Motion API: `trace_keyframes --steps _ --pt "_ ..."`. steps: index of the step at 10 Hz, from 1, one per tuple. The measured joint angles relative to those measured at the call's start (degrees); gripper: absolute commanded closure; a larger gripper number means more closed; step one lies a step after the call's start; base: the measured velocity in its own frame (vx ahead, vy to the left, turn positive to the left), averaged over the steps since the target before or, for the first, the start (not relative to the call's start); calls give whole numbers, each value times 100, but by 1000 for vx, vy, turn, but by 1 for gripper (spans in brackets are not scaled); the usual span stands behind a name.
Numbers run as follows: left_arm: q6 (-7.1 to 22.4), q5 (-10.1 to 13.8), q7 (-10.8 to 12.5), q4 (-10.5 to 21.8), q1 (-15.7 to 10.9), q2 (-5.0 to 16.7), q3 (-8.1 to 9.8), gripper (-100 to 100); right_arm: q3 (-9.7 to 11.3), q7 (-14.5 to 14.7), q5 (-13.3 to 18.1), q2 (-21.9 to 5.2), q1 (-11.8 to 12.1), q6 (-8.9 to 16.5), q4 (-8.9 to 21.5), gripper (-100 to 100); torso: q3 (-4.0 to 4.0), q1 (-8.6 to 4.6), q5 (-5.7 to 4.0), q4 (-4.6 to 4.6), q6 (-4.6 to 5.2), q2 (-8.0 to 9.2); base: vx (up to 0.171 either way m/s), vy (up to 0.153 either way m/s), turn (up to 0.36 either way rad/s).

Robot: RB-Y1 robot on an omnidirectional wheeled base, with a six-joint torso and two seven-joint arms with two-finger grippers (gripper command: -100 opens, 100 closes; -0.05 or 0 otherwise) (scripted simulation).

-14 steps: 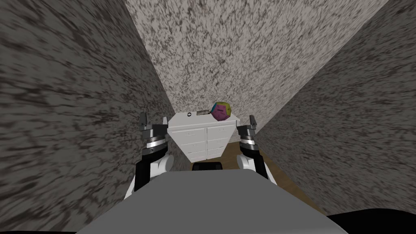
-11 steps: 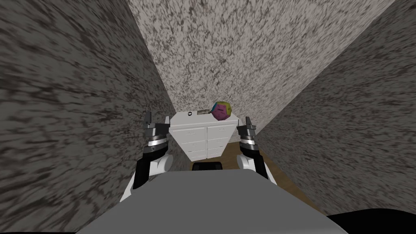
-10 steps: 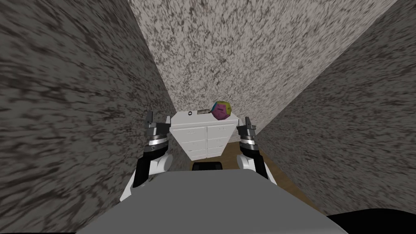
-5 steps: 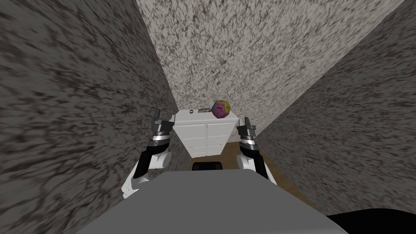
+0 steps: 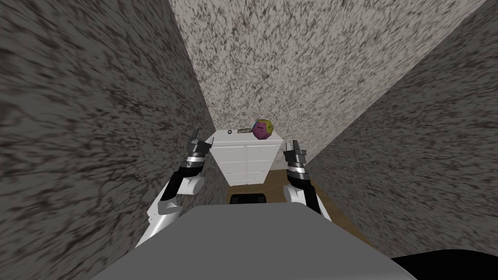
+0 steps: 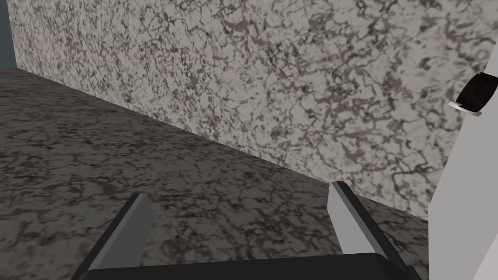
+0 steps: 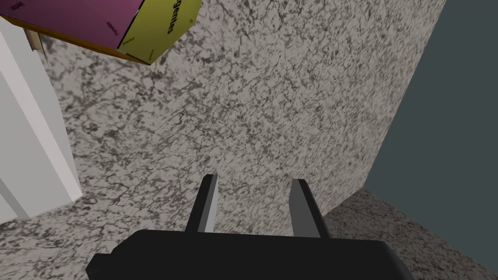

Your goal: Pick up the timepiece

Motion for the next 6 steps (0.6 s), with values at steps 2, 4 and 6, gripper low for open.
trace_keyframes --steps 2,4,6 --pt "378 184 175 226 -361 272 27 -100 0 0 0 0 0 0 0 0 -2 -4 0 -1 0 -3 -63 -57 43" --pt "626 340 346 355 -498 492 78 -100 0 0 0 0 0 0 0 0 -6 -4 -1 -2 -1 -10 -41 -53 22" --pt "943 497 513 484 -698 696 155 -100 0 0 0 0 0 0 0 0 -8 0 0 -3 0 -13 -44 -45 14"
